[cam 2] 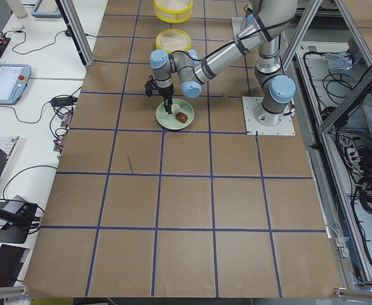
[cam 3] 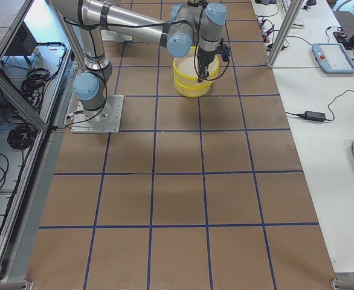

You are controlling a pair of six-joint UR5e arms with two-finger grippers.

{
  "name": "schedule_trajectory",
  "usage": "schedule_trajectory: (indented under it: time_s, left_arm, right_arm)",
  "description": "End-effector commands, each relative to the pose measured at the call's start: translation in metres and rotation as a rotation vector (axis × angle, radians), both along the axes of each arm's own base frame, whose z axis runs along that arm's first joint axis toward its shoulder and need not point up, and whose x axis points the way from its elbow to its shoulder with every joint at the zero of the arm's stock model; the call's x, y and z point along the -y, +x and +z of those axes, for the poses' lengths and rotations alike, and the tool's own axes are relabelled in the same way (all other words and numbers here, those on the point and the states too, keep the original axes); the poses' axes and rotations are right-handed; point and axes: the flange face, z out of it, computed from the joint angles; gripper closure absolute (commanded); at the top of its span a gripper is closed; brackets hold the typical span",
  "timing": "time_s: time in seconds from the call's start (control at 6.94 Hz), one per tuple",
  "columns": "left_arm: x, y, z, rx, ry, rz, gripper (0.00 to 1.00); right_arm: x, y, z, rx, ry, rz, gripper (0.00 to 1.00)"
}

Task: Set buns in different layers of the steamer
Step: 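Grasp the white bun with the left gripper and lift it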

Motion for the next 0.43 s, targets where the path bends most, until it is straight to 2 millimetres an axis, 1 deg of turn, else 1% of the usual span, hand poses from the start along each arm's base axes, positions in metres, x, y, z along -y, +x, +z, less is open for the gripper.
schedule_trajectory:
  time_s: [0.0,0.14,0.29]
  left_arm:
    - [0.003,0.0,0.006,-0.001,-0.012,0.023,0.77]
    - [0.008,0.001,0.022,0.003,-0.05,0.022,0.82]
    - [0.019,-0.004,0.047,0.015,-0.084,0.009,0.83]
  right_arm:
    - [0.0,-0.002,0.0,-0.005,0.003,0.004,0.92]
    - [-0.001,-0.003,0.001,-0.011,0.005,0.004,0.92]
    - [-0.002,-0.003,0.0,-0.012,0.008,0.004,0.92]
